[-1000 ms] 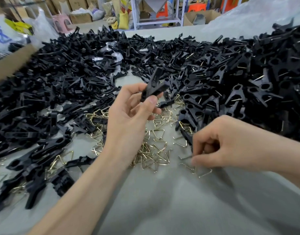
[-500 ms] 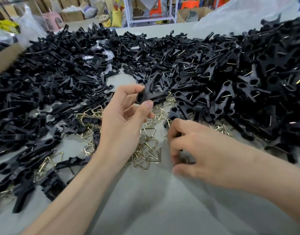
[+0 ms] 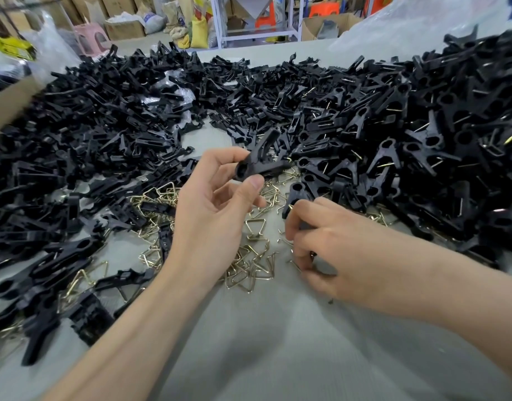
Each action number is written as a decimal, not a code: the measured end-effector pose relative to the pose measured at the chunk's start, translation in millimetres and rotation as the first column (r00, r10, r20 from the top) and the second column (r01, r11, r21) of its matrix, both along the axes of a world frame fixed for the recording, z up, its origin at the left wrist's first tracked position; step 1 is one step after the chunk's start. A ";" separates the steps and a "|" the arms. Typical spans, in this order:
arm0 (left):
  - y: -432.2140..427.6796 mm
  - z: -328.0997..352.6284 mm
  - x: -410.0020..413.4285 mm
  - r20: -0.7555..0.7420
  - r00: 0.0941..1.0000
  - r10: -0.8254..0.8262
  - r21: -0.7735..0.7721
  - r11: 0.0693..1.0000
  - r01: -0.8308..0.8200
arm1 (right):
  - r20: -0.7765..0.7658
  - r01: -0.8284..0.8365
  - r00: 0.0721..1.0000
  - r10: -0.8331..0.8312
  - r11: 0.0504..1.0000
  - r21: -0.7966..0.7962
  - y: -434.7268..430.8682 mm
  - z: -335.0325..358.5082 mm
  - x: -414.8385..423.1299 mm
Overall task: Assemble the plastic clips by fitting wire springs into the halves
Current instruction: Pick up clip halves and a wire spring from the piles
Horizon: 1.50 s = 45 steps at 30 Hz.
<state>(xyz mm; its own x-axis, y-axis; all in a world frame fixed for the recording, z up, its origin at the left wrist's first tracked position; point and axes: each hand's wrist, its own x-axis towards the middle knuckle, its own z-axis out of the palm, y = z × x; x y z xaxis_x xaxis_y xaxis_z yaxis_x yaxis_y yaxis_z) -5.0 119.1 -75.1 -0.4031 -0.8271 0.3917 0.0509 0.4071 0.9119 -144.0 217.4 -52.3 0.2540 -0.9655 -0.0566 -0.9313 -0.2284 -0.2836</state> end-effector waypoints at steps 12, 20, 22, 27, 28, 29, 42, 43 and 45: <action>-0.1 0.5 0.5 0.016 1.000 0.015 -0.005 1.000 -0.015 | 0.189 0.078 0.980 -0.061 0.994 -0.081 -5.8 4.0 -20.5; 1.0 2.2 -0.5 0.010 1.000 0.020 0.027 0.999 -0.021 | 0.161 0.120 0.982 -0.099 0.984 -0.129 -9.9 -7.5 -16.7; 0.7 0.5 -1.0 0.004 1.000 0.011 0.026 1.000 -0.011 | 0.138 0.108 0.987 -0.082 0.975 -0.192 -9.3 -10.7 -12.5; -2.3 -1.1 -0.8 -0.002 1.000 0.003 0.011 1.000 -0.003 | 0.102 0.102 0.992 -0.080 0.969 -0.226 -10.1 -14.1 1.6; -2.6 -1.2 -0.6 0.003 1.000 0.010 0.005 1.000 -0.010 | 0.121 0.115 0.988 -0.092 0.972 -0.206 -9.9 -14.0 1.7; -2.7 -1.4 -0.2 0.012 1.000 0.016 -0.001 1.000 -0.016 | 0.133 0.121 0.987 -0.096 0.973 -0.198 -9.7 -13.4 1.0; 1.2 1.3 -0.3 0.041 0.999 0.017 0.007 1.000 -0.018 | -0.013 -0.002 1.000 -0.001 0.970 -0.244 -8.0 -19.7 2.1; 1.5 1.6 -0.2 0.038 0.999 0.010 0.004 1.000 -0.010 | 0.059 0.018 0.998 -0.001 0.956 -0.291 -7.0 -17.4 1.4; 2.2 2.4 -0.2 0.039 0.999 -0.010 -0.016 1.000 0.010 | 0.363 0.208 0.928 -0.086 0.927 -0.313 -6.4 -6.1 -5.2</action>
